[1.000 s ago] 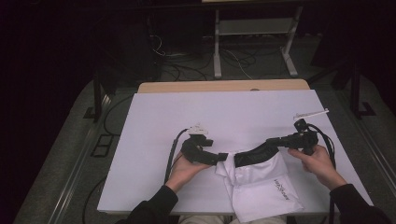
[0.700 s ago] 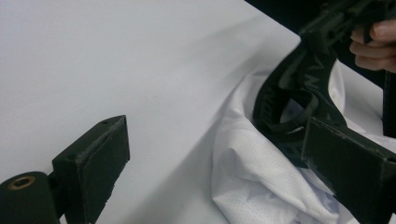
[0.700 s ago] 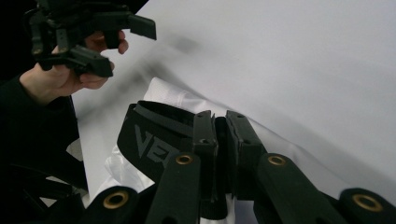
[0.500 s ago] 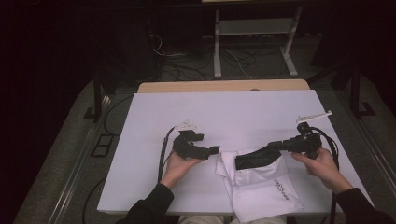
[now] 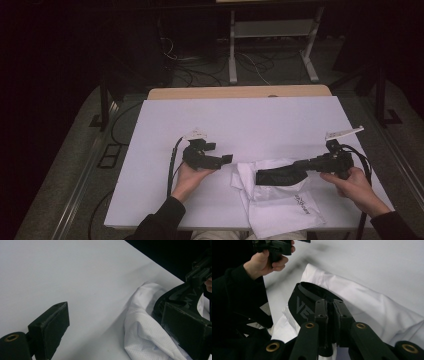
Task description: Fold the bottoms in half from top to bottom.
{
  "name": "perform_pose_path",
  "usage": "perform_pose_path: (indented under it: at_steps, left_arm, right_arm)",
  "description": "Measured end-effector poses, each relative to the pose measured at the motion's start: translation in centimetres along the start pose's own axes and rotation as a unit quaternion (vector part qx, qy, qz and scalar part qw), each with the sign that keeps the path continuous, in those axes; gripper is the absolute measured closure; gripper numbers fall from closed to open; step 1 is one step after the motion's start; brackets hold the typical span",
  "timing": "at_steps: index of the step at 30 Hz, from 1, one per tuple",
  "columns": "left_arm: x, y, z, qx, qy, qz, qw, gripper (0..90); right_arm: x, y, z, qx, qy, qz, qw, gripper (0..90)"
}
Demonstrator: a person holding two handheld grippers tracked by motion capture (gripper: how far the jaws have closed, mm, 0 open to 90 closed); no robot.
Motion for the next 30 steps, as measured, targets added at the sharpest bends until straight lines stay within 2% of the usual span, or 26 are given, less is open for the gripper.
perform_pose_path:
  at_steps: [8, 13, 18, 25, 30]
  left_arm:
    - [-0.1, -0.2, -0.1, -0.002, -0.003, 0.004, 1.0, 7.1]
    - [-0.2, -0.3, -0.1, -0.002, -0.003, 0.008, 1.0, 7.1]
    - [-0.4, -0.5, -0.2, -0.004, -0.004, 0.013, 0.9999, 7.0]
    - [-0.5, -0.6, -0.3, -0.007, -0.006, 0.018, 0.9998, 7.1]
    - [-0.5, -0.7, -0.3, -0.006, -0.005, 0.019, 0.9998, 7.1]
  right_arm:
    - [0.3, -1.5, 1.0, 0.005, 0.014, 0.013, 0.9998, 80.3]
    - [0.5, -2.4, 1.7, 0.016, 0.025, 0.02, 0.9994, 80.2]
    - [0.6, -3.4, 2.4, 0.028, 0.025, 0.034, 0.9987, 80.1]
    - [0.7, -4.7, 3.0, 0.046, 0.031, 0.057, 0.9969, 79.7]
    - [0.7, -5.7, 3.6, 0.06, 0.037, 0.082, 0.9942, 79.2]
Point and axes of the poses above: each handheld gripper's, and its own axes: x roughly backward along the jaws, y roughly out of its top, z roughly to its left, the point moved 10 cm from there along -x, roughly forward along the jaws, and after that the axes turned 1 degree about x, right-handed, at the moved point
